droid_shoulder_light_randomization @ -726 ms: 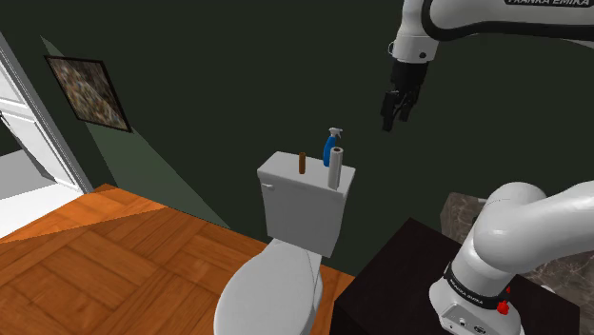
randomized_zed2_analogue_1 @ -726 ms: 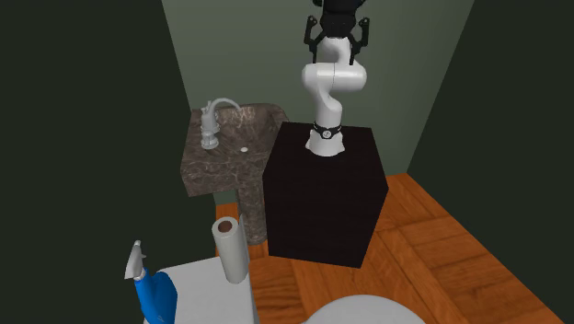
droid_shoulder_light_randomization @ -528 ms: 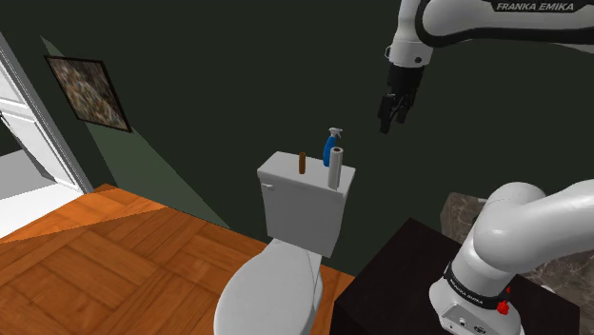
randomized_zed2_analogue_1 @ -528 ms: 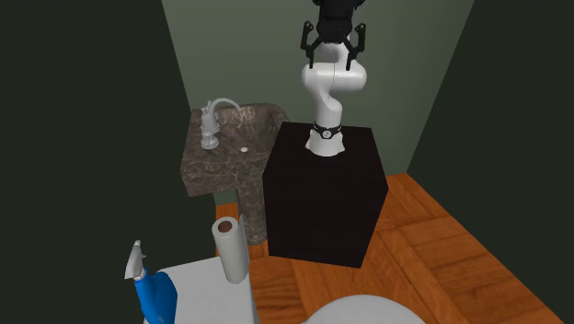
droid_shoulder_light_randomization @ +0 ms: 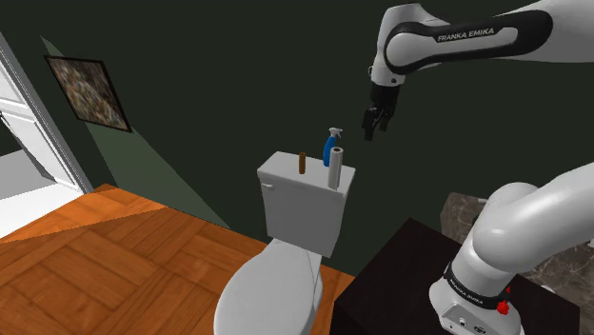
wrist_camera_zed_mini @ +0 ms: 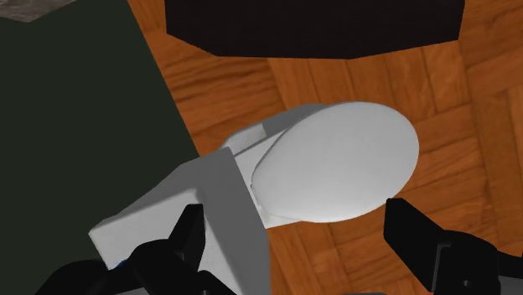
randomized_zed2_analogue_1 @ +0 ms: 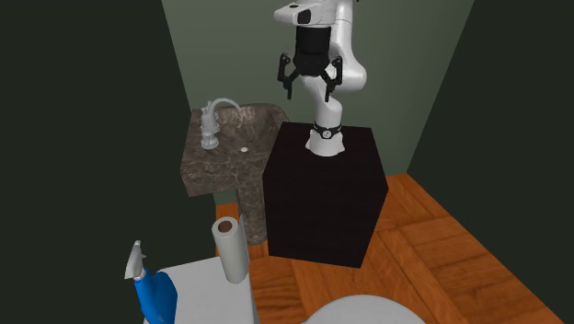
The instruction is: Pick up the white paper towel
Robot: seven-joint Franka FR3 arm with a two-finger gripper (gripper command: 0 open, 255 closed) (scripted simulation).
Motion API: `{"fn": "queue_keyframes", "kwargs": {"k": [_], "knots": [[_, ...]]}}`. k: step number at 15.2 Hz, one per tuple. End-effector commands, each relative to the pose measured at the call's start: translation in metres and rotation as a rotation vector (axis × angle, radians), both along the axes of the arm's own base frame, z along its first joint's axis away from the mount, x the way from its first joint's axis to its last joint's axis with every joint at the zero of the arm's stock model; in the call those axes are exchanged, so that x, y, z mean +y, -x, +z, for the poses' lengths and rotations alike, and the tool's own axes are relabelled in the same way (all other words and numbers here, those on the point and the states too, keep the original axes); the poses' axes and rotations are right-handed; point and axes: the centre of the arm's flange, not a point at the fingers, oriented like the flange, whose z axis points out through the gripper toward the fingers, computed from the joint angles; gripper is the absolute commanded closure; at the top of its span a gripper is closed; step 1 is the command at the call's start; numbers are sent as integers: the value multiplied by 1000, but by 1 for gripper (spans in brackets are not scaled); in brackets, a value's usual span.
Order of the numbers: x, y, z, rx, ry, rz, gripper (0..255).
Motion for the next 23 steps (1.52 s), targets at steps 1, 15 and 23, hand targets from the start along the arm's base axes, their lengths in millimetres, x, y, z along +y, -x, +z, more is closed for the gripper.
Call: {"fn": "queue_keyframes", "kwargs": {"k": [1, 15, 23], "knots": [[-14, -17, -15, -3, 3, 5, 0], [-96, -140, -124, -10, 18, 40, 0], [-142, -211, -185, -15, 27, 60, 0]]}}
